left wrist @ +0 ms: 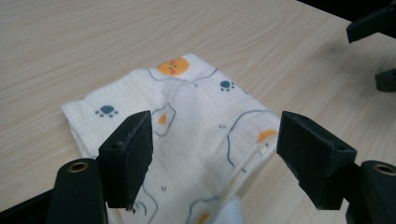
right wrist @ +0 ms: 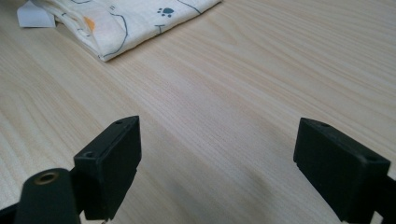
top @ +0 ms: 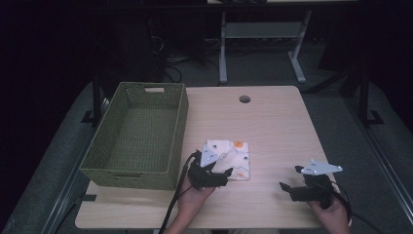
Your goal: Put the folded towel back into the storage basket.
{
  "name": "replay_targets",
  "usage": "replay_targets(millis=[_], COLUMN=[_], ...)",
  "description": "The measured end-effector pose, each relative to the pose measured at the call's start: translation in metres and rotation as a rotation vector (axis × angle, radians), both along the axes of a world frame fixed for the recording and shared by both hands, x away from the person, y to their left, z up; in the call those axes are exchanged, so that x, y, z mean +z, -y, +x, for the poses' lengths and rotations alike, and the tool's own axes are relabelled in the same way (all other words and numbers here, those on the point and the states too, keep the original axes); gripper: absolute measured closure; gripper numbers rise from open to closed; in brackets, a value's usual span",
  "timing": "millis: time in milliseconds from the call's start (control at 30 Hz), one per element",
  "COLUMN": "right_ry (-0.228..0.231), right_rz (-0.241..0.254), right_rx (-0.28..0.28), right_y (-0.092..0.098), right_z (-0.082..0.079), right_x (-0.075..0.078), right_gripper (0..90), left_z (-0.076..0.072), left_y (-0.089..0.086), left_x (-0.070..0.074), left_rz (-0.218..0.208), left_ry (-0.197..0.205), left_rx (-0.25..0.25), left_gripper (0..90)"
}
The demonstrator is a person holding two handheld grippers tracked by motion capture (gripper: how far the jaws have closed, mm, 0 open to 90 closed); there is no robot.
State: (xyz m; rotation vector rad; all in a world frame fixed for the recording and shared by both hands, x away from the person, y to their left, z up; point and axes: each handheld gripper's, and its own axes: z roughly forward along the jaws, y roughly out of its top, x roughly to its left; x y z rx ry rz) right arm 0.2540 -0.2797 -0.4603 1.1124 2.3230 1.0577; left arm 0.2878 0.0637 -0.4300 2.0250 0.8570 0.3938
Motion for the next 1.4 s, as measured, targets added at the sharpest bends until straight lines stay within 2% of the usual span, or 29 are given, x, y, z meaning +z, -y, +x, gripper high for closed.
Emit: replay_targets(millis=[167, 367, 600, 933, 1033, 1100, 1133, 1167, 1200, 1300, 1400], right_ry=[-0.001, -0.003, 0.001, 0.004, 0.003, 0.003, 0.0, 0.0, 0.0, 0.001, 0.0], right_rz=[0.0, 0.002, 0.003, 0.001, -0.001, -0.001, -0.001, -0.001, 0.001, 0.002, 0.0], right_rx=[0.001, 0.005, 0.006, 0.015, 0.015, 0.014, 0.014, 0.014, 0.014, 0.015, 0.015], right_y=[0.0, 0.0, 0.0, 0.0, -0.001, -0.001, -0.002, -0.002, -0.002, -0.002, -0.002], right_z=[0.0, 0.001, 0.001, 0.001, 0.002, 0.002, 0.002, 0.002, 0.002, 0.002, 0.002], right_x=[0.0, 0.0, 0.001, 0.001, 0.0, 0.0, 0.0, 0.0, 0.0, 0.0, 0.0], right_gripper=[14.7, 14.7, 14.7, 14.7, 14.7, 14.7, 14.7, 14.7, 14.7, 14.7, 14.7], left_z=[0.012, 0.026, 0.042, 0.055, 0.057, 0.059, 0.061, 0.061, 0.063, 0.064, 0.064], left_y=[0.01, 0.017, 0.03, 0.034, 0.034, 0.034, 0.036, 0.036, 0.037, 0.037, 0.038], left_x=[0.002, -0.001, -0.013, -0.023, -0.026, -0.027, -0.029, -0.029, -0.032, -0.032, -0.033], left_rz=[0.017, 0.027, 0.086, 0.113, 0.137, 0.132, 0.151, 0.151, 0.15, 0.144, 0.165], left_ry=[-0.002, -0.027, -0.062, -0.112, -0.123, -0.136, -0.157, -0.157, -0.174, -0.183, -0.177], left_rx=[0.006, 0.017, 0.031, 0.051, 0.049, 0.053, 0.055, 0.055, 0.055, 0.058, 0.063], left_gripper=[27.3, 27.8, 28.3, 30.2, 30.4, 31.4, 31.4, 31.5, 31.4, 31.0, 32.6])
